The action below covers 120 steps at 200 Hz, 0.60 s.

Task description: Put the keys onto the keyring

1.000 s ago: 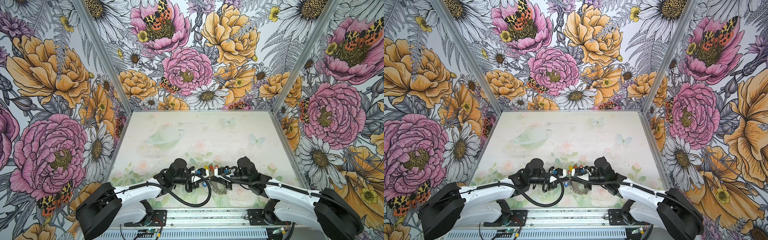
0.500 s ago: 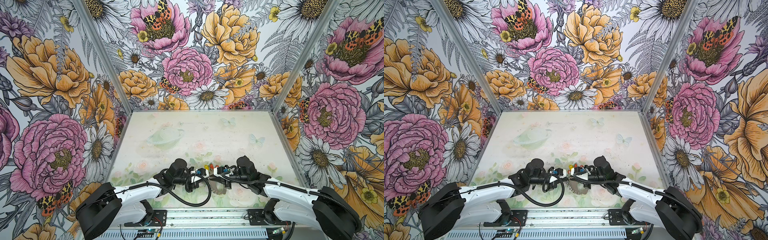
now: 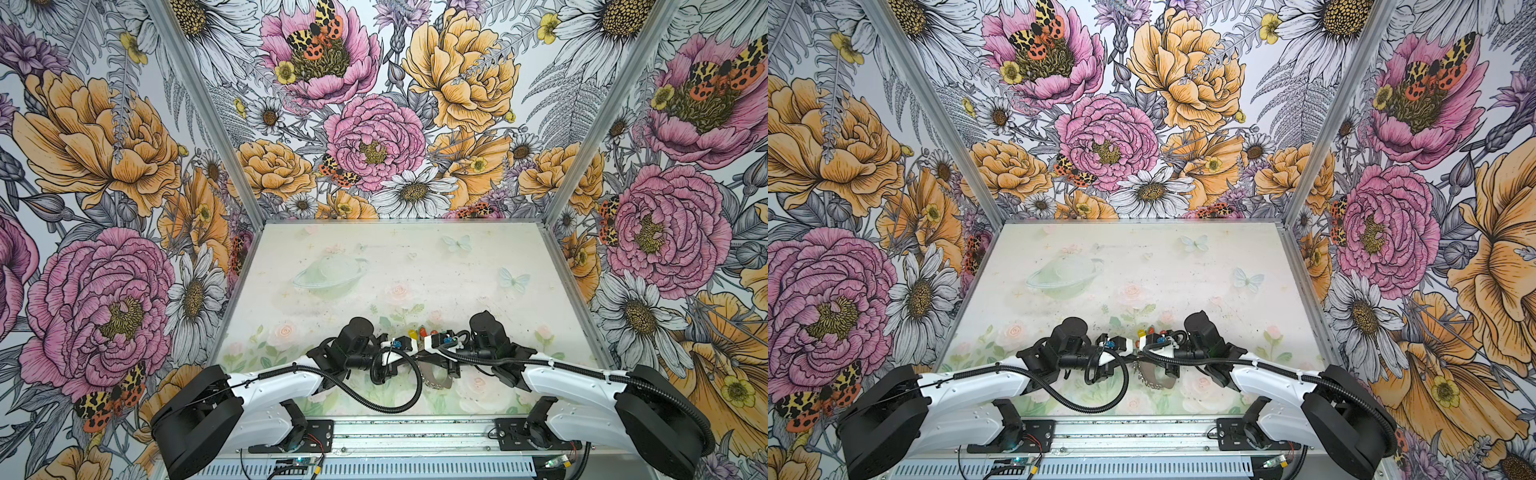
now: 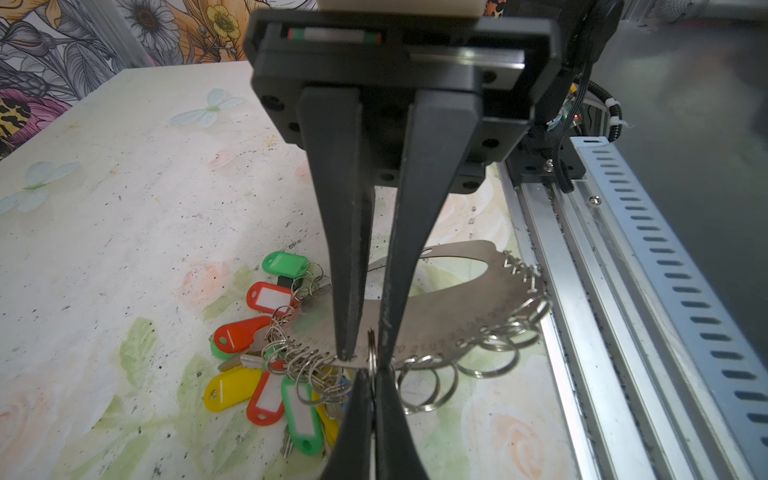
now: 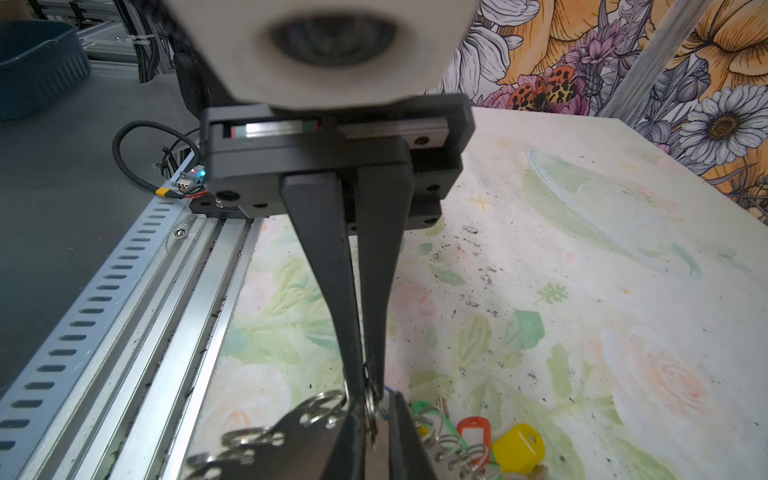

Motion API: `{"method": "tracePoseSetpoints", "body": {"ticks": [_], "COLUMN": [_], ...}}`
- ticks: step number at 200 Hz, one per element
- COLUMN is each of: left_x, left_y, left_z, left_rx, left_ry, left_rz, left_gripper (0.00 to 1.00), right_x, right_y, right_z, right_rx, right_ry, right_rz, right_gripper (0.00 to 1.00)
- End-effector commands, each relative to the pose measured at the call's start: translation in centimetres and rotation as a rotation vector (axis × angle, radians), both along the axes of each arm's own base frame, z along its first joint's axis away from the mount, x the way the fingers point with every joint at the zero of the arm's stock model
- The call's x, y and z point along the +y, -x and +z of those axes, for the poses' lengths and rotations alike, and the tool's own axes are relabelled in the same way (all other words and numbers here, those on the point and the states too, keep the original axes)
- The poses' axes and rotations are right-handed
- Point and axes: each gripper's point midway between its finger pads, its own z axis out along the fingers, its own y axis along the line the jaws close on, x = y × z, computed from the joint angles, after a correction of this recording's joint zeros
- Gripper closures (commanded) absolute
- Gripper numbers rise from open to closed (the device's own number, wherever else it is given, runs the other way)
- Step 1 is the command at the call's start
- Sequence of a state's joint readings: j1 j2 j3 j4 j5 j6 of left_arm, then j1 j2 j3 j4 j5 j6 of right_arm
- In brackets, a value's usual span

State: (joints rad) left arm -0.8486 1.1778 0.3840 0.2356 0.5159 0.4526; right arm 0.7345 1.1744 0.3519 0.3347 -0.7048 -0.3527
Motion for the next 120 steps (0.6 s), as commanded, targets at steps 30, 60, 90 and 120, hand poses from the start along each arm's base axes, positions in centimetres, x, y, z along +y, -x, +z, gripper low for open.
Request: {"method": "tracePoseSetpoints", "body": {"ticks": [30,60,90,120], "left_x": [-0.4,-0.3,-0.3,-0.4], "left_y": [-0.5,-0.7,-0.6,-0.5], "left_z": [1.9,2.0,2.0,1.8], "left_rx": [-0.055,-0.063,-0.058,-0.048], "left_ry": [0.049,0.052,0.052,0.05], "left_rz": [0.008,0.019,0.014,0.007], "left_gripper": [1.0,1.0,1.0,1.0], "right_x": [0.5,0.3,0.4,0.7], "right_y": [0.0,0.1,0.0,-0.1], "right_z": [0.7,0.5,0.6,1.2], "right_rx": [-0.018,-0.021,-0.025,-0.034], "right_ry": [-0.007,0.004,0.003,-0.023], "right_rz": [0.023,0.016,0.02,0.026], "right_gripper": [0.9,0.87,0.89,0.93]}}
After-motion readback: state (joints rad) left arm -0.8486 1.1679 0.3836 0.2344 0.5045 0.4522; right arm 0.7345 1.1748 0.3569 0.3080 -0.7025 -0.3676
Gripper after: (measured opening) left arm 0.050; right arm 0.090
